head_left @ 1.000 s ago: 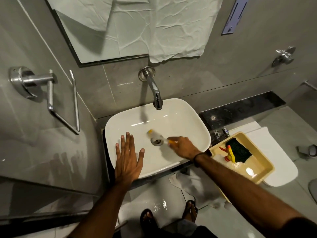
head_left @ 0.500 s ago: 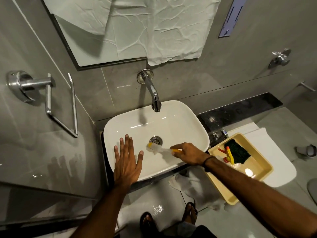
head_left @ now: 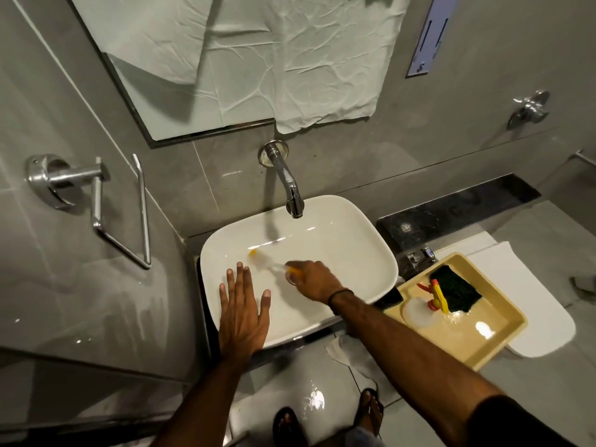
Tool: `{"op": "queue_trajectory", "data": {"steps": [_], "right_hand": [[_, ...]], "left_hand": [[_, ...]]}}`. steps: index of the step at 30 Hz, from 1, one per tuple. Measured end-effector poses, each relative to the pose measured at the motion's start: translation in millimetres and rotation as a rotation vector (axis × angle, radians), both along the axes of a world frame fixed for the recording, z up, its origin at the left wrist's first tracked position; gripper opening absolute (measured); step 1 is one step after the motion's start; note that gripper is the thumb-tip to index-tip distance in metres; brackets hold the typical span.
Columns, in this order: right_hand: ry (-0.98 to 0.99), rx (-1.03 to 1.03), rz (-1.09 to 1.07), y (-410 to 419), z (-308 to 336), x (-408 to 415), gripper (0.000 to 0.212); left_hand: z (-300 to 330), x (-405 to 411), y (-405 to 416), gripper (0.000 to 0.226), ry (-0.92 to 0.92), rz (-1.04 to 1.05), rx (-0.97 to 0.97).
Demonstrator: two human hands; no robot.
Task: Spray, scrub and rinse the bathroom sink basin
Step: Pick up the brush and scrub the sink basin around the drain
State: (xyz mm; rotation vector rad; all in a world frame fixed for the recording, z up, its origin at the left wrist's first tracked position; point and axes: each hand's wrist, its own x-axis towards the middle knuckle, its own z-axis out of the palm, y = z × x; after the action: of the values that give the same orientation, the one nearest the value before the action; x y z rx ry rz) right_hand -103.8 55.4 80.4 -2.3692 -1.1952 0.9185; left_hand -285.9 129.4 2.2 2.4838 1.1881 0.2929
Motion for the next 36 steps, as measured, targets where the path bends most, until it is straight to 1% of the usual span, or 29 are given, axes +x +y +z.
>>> {"op": "queue_trajectory", "data": {"steps": [3, 5, 7, 9, 11, 12, 16, 19, 21, 24, 26, 28, 29, 30, 33, 34, 36], "right_hand": [[-0.11, -0.004, -0.244, -10.9, 0.9, 25.8, 0.045], [-0.126, 0.007, -0.318, -20.9, 1.1, 29.1, 0.045], [-0.047, 0.001, -0.239, -30.2, -1.7, 19.8, 0.043], [0.067, -0.056, -0.094, -41.7, -1.9, 9.6, 0.042], [0.124, -0.107, -0.021, -56.6, 3.7, 14.2, 0.044], [0.114, -0.113, -0.029, -64.0, 6.9, 22.8, 0.043], [-0.006, -0.076, -0.186, -86.5, 14.3, 51.7, 0.042], [-0.018, -0.064, -0.105, -76.0, 9.2, 23.3, 0.041], [-0.008, -0.084, -0.023, -72.5, 4.8, 12.2, 0.041], [-0.03, -0.133, -0.012, -83.2, 12.2, 39.2, 0.042], [-0.102, -0.132, -0.078, -93.9, 16.7, 57.7, 0.042], [-0.157, -0.077, -0.161, -94.7, 14.6, 59.4, 0.044], [-0.13, -0.047, -0.206, -90.9, 12.1, 56.2, 0.044], [-0.028, -0.013, -0.274, -86.8, 9.4, 52.6, 0.044], [0.507, 0.072, -0.53, -80.2, 6.6, 47.6, 0.04], [0.605, 0.08, -0.572, -81.2, 6.3, 48.8, 0.037], [0.705, 0.093, -0.621, -84.1, 7.6, 51.1, 0.029]], "left_hand": [[-2.4, -0.5, 0.9, 0.078, 0.002, -0.003, 0.004], [-2.9, -0.6, 1.5, 0.079, 0.014, -0.009, 0.003], [-3.4, -0.1, 0.7, 0.079, 0.016, -0.015, 0.003], [-2.8, -0.7, 0.9, 0.08, 0.007, -0.019, 0.001], [-2.7, -1.4, 0.4, 0.08, -0.01, -0.021, -0.003], [-2.5, -1.4, -0.1, 0.079, -0.019, -0.023, -0.003], [-0.2, -1.3, -0.4, 0.084, -0.001, -0.046, -0.018], [8.4, 4.3, -0.1, 0.093, 0.035, -0.096, 0.001], [22.0, 17.4, 2.6, 0.087, 0.023, -0.111, 0.01], [55.4, 49.2, 10.1, 0.079, -0.088, -0.073, -0.014], [80.1, 72.9, 14.3, 0.073, -0.204, -0.009, 0.004], [101.6, 95.7, 15.9, 0.066, -0.265, 0.03, 0.07], [110.9, 106.4, 15.4, 0.062, -0.277, 0.042, 0.092], [119.7, 116.7, 14.6, 0.057, -0.29, 0.057, 0.103], [143.7, 142.8, 11.5, 0.039, -0.351, 0.146, 0.085], [151.1, 150.0, 11.6, 0.037, -0.362, 0.187, 0.077], [164.6, 162.3, 14.8, 0.035, -0.326, 0.261, 0.059]]}}
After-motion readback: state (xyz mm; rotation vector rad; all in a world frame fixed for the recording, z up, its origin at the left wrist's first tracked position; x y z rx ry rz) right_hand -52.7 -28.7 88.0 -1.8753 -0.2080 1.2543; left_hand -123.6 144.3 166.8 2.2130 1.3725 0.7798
